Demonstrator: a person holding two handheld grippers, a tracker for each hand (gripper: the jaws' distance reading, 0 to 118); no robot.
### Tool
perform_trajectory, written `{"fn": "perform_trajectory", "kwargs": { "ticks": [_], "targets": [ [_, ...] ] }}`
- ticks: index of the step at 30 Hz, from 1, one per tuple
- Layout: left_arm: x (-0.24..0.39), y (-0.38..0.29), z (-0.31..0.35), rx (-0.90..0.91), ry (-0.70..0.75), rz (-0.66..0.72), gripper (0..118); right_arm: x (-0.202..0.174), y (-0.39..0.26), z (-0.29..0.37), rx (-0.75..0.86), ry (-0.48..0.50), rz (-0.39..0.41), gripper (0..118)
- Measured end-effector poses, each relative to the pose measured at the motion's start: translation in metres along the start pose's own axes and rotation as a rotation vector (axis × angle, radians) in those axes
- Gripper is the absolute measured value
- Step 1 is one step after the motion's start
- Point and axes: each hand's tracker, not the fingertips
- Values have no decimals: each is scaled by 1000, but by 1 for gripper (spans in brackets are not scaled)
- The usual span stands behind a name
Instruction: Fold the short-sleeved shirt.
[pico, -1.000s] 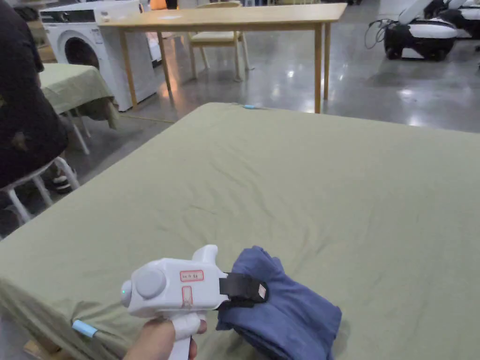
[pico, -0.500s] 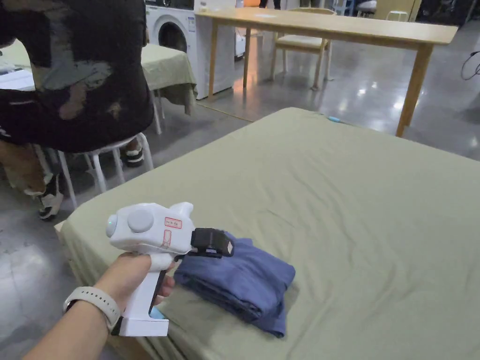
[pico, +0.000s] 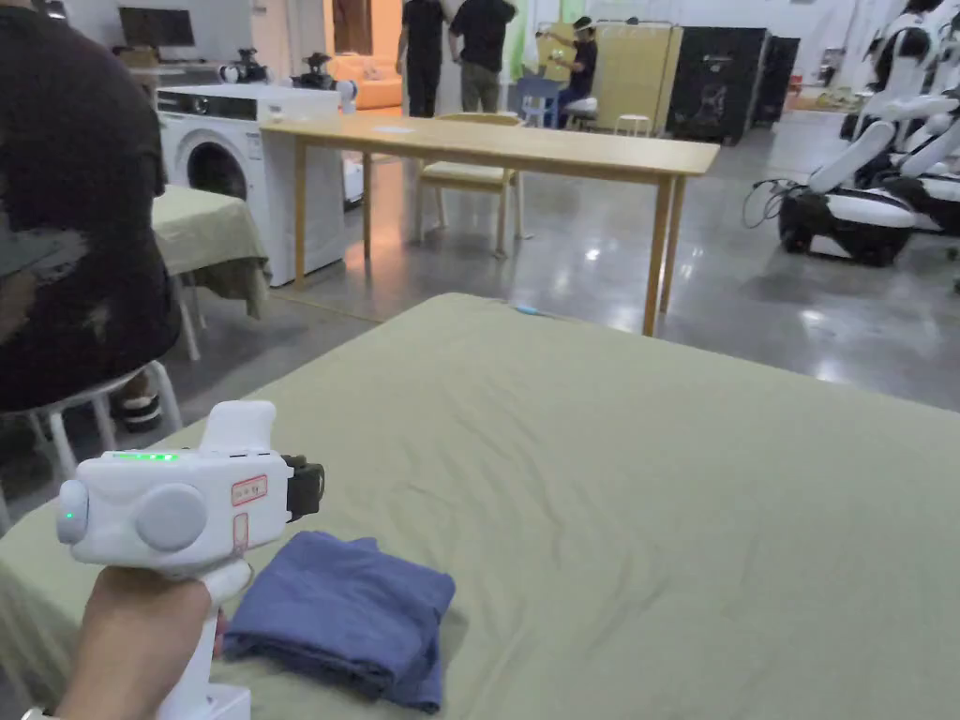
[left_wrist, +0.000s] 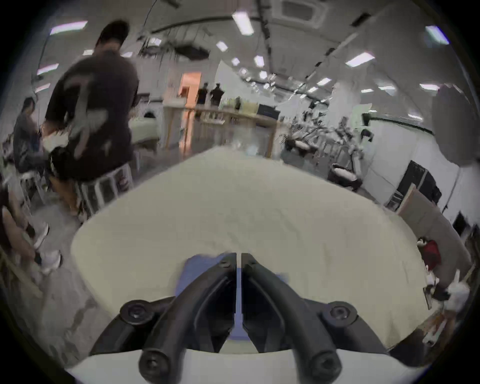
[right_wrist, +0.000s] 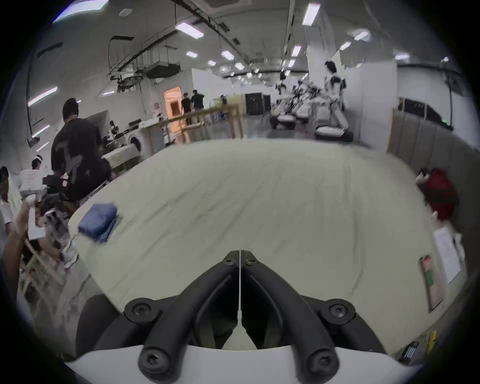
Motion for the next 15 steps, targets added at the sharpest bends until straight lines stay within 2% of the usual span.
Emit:
{"fn": "perform_trajectory", "kwargs": {
  "ticks": [3, 5, 8, 10, 11, 13, 15],
  "targets": [
    [96, 21, 18, 129, -61, -145, 3, 17, 54, 11, 156, -40, -10, 2],
    [165, 29, 32, 209, -83, -215, 2, 17, 90, 22, 237, -132, 50, 2],
    [260, 37, 47, 276, -121, -301, 2, 16, 132, 53, 344, -163, 98, 2],
    [316, 37, 54, 314, -120, -353, 2, 28, 141, 59, 408, -220, 107, 2],
    [335, 36, 58, 312, -122, -350, 2, 33, 145, 64, 426, -244, 100, 2],
    [366, 31, 74, 304, -189, -305, 2, 44, 152, 77, 428, -266, 28, 2],
    [381, 23, 89, 289, -254, -276, 2, 52, 155, 88, 400, -192, -39, 2]
  ]
}}
